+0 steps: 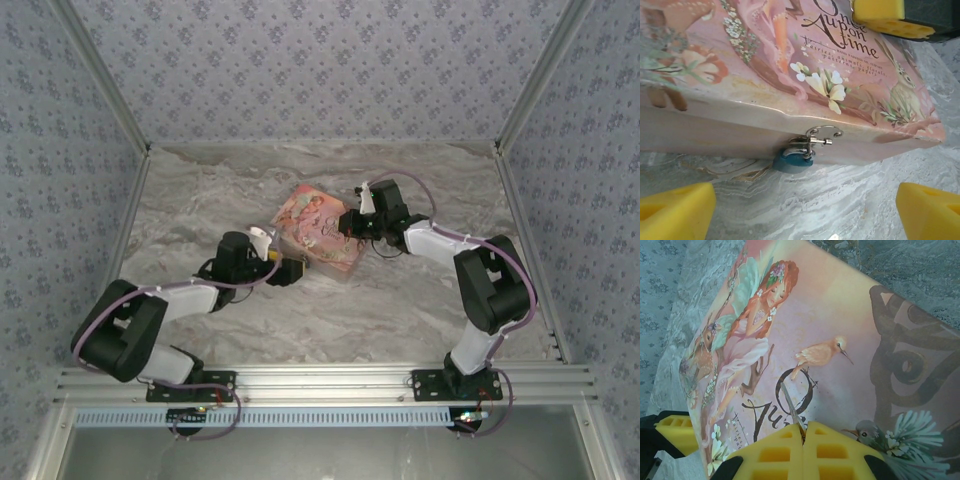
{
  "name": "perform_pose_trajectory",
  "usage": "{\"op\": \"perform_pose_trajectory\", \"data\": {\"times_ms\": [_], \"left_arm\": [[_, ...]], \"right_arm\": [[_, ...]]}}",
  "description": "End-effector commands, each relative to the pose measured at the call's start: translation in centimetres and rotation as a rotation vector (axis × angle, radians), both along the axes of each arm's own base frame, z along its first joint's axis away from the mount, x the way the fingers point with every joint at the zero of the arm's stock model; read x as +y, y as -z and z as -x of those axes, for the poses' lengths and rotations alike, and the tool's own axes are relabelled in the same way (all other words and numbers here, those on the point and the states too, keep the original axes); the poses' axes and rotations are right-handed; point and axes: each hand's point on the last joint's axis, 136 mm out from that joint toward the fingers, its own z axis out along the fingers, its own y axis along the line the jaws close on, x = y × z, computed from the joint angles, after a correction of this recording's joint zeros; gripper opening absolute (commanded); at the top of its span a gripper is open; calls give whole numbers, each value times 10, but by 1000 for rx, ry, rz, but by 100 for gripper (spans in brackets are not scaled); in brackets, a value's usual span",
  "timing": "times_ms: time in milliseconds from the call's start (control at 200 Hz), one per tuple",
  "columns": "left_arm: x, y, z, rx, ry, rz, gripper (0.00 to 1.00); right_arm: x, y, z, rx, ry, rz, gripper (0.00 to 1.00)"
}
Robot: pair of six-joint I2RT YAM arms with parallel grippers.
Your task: Unlock the padlock with the key
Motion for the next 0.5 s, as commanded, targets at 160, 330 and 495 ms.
{"op": "perform_pose_trajectory", "data": {"times_ms": [160,330,495], "left_arm": [[-11,-1,-3,-102,37,38,83],[-17,7,-4,-105,30,26,82],[-22,12,-6,-102,36,25,81]], "right_arm": [[-7,43,19,106,-5,94,2],[-7,44,19,109,-6,94,2],[-8,46,20,112,-3,99,2]]}}
